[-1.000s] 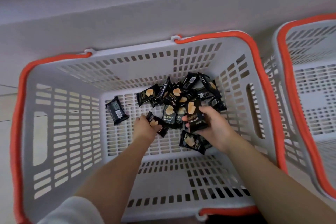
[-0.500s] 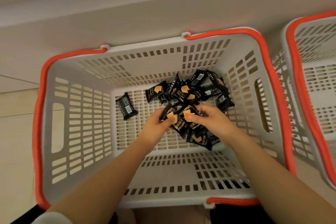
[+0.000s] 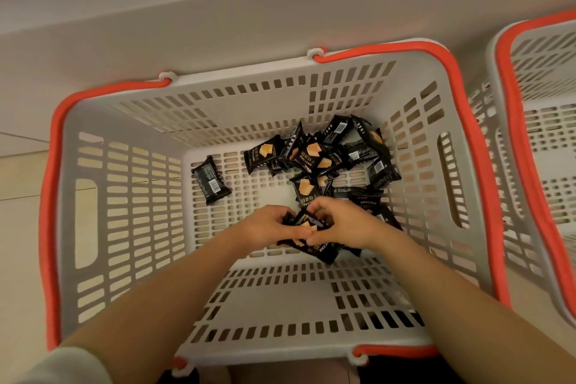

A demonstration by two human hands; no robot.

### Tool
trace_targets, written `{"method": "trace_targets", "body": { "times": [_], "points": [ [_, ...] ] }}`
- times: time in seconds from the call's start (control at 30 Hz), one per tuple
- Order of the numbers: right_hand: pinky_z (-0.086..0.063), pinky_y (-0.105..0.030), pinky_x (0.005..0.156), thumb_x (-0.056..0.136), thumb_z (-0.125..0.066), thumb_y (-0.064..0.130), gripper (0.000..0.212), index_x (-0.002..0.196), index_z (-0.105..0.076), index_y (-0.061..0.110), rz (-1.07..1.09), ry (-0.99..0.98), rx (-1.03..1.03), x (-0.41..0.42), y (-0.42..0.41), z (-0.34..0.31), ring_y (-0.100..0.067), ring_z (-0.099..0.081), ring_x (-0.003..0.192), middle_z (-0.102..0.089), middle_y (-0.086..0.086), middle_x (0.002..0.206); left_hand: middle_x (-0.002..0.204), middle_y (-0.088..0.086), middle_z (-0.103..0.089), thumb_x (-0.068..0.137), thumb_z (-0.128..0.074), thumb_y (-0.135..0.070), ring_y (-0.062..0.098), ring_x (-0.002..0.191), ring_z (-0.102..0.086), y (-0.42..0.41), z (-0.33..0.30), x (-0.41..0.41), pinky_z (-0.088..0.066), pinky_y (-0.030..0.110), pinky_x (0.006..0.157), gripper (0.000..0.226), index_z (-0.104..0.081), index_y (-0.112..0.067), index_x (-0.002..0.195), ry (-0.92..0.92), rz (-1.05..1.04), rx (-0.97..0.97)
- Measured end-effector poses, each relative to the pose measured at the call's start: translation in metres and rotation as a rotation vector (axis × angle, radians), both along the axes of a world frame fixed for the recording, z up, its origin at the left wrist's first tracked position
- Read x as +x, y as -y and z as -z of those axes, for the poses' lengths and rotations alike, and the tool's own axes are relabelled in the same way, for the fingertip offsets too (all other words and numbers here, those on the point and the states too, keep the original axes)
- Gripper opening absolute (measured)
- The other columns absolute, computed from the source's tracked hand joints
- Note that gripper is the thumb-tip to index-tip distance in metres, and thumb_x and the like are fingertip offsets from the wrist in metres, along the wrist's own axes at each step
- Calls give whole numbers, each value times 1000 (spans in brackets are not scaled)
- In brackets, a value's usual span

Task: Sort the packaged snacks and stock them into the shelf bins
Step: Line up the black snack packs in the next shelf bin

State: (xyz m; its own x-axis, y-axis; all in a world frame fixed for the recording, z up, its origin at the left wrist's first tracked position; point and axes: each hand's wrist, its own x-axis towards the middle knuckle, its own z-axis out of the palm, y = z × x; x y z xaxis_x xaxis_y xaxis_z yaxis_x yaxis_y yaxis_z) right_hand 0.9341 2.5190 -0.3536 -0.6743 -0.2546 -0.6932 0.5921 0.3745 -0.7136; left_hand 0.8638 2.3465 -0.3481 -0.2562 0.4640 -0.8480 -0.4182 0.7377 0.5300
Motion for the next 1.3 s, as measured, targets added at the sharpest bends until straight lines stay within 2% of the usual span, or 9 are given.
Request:
{"method": "trace_targets", "body": {
  "times": [0.17,0.3,0.4,0.63,0.77,0.87,1.0,1.13,1.3],
  "points": [
    [-45,-30,90,84,-65,41,53,128,-50,17,-192,-118,381,-2,-11,9,-18,-51,113,-53,-1,127,71,-8,-60,75,-73,-44,4,60,-54,18,11,-10,-37,14,49,28,-57,-22,80,-318,3,-223],
    [-46,-36,83,91,-52,37,40,122,-50,11,-433,-139,697,4,-11,20,-25,-52,110,-55,-9,122,79,-7,-62,76,-74,-38,8,66,-57,34,18,-14,-42,16,49,31,-54,-21,91,-486,-15,-300],
    [-40,-38,93,87,-57,43,52,124,-45,8,-625,-135,812,11,-3,30,-27,-45,120,-54,-11,125,82,-13,-57,77,-75,-30,2,65,-55,43,20,-13,-38,9,45,34,-48,-27,97,-549,26,-285],
    [-32,-40,103,90,-48,9,48,135,-31,4,-815,-272,899,20,15,41,-30,-35,128,-40,-16,138,110,-2,-62,84,-62,-34,19,97,-58,54,17,-15,-49,31,71,37,-49,-26,117,-702,621,-365],
    [-31,-39,104,88,-55,16,54,137,-31,10,-730,-268,708,16,13,36,-27,-37,127,-39,-11,138,111,0,-62,85,-56,-36,21,99,-59,51,18,-19,-53,35,77,45,-45,-28,128,-566,778,-450],
    [-43,-36,91,83,-65,26,56,131,-36,21,-495,-277,479,2,5,20,-24,-49,115,-47,-4,127,109,5,-62,85,-61,-30,15,84,-61,49,18,-21,-49,21,65,51,-43,-22,133,-266,300,-340],
    [-39,-37,96,85,-64,20,56,134,-37,27,-446,-593,518,-10,13,2,-22,-43,121,-44,0,133,99,-2,-64,87,-60,-18,9,83,-61,38,9,-22,-46,15,58,38,-52,-26,122,23,-128,-176],
    [-34,-39,101,79,-54,-9,78,142,-31,31,-536,-686,581,-7,26,-3,-25,-27,132,-32,-7,142,109,9,-59,95,-41,-15,21,95,-57,27,6,-20,-47,31,76,28,-51,-19,121,145,-257,-118],
    [-35,-37,102,81,-55,-5,77,146,-24,23,-549,-677,548,-1,27,2,-23,-30,131,-34,-5,143,114,4,-63,89,-50,-46,20,106,-59,31,6,-10,-49,37,93,38,-50,-25,121,143,-135,-63]
  ]
}}
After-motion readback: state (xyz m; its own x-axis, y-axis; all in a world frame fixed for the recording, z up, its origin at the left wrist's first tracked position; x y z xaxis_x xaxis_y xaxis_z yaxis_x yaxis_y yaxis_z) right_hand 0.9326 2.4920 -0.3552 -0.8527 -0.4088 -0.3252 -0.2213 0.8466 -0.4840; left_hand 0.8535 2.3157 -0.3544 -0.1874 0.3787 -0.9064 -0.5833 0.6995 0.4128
